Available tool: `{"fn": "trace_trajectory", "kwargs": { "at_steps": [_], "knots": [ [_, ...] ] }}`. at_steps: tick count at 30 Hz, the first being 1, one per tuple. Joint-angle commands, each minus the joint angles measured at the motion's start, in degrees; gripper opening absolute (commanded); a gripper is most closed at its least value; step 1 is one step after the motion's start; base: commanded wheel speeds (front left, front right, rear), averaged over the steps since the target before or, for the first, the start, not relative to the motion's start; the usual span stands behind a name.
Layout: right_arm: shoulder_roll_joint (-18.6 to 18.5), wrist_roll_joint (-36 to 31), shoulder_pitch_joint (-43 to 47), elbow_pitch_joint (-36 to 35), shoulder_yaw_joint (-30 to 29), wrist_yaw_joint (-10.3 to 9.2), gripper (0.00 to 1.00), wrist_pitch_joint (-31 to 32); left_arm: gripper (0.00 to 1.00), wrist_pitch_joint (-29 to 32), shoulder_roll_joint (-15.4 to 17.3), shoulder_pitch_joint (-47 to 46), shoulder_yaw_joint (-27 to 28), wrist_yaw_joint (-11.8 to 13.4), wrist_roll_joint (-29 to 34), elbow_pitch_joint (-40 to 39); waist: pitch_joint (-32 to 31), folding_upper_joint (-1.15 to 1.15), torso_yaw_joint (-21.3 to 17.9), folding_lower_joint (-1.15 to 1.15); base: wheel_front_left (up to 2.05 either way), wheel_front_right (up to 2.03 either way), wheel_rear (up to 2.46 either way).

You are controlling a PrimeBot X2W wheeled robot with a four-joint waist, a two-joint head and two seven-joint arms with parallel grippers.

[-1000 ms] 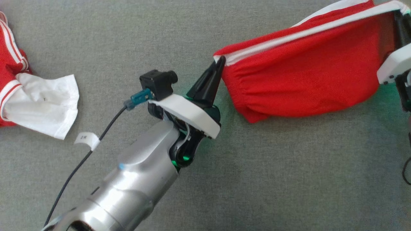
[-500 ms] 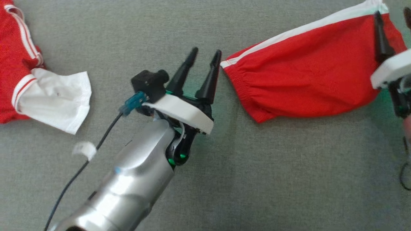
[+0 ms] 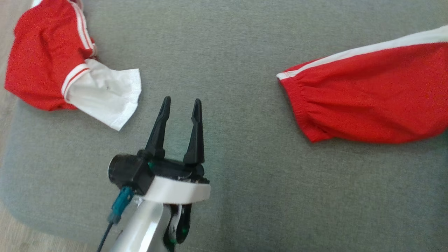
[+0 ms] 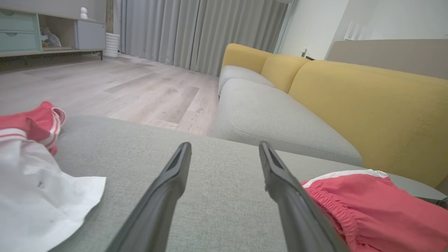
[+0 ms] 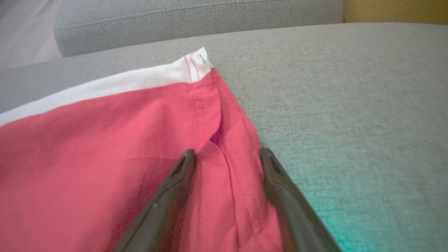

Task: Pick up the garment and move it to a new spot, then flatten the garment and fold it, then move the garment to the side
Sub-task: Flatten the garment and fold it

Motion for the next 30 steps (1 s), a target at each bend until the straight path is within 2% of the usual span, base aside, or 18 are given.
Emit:
{"fn": "trace_trajectory", "kwargs": {
  "at_steps": [1,2,6,10,14,20,25,30],
  "knots": [
    [-1.48,3.21,2.39,-1.52,1.65,-0.05,0.06,2.99,1.00,-0.49,0.43,1.10,2.63,0.35,2.36,-3.31,-0.74,0.00,1.25,0.00,0.00,0.00,0.00],
    [-1.87,4.27,2.90,-1.89,1.99,-0.05,0.00,3.78,1.00,-0.50,0.43,1.78,3.06,0.54,3.39,-3.95,-0.98,0.00,1.41,0.00,0.00,0.00,0.00],
    [-2.39,7.26,3.77,-4.61,2.69,-0.05,0.00,1.81,1.00,-0.50,0.43,3.67,5.21,0.25,5.03,-6.83,-2.31,0.00,0.31,0.00,0.00,0.00,0.00],
    [-1.75,8.37,4.79,-5.61,3.39,-0.05,0.00,-1.41,1.00,-0.50,0.43,5.31,7.70,0.83,9.84,-7.16,-4.21,0.00,-2.95,0.00,0.00,0.00,0.00],
    [-1.80,8.47,6.88,-3.43,3.26,-0.05,0.00,-3.13,1.00,-0.50,0.45,6.70,10.45,1.93,14.09,-5.48,-6.50,0.00,-7.06,0.00,0.00,0.00,0.00],
    [-3.62,6.74,8.64,-0.35,2.90,-0.05,0.00,-5.87,1.00,-0.50,0.56,7.39,12.47,1.64,16.62,-3.13,-8.09,0.00,-10.55,0.00,0.00,0.00,0.00],
    [-3.22,6.37,6.83,-1.94,3.01,-0.05,0.00,-8.56,1.00,-0.50,0.52,6.94,12.47,0.68,17.55,-1.31,-8.65,0.00,-11.15,0.00,0.00,0.00,0.00],
    [-0.88,7.47,4.73,-9.20,5.32,-0.05,0.00,-9.28,1.00,-0.50,0.47,7.65,11.67,0.35,17.57,-0.37,-10.07,0.00,-10.57,0.00,0.00,0.00,0.00]
  ]
}}
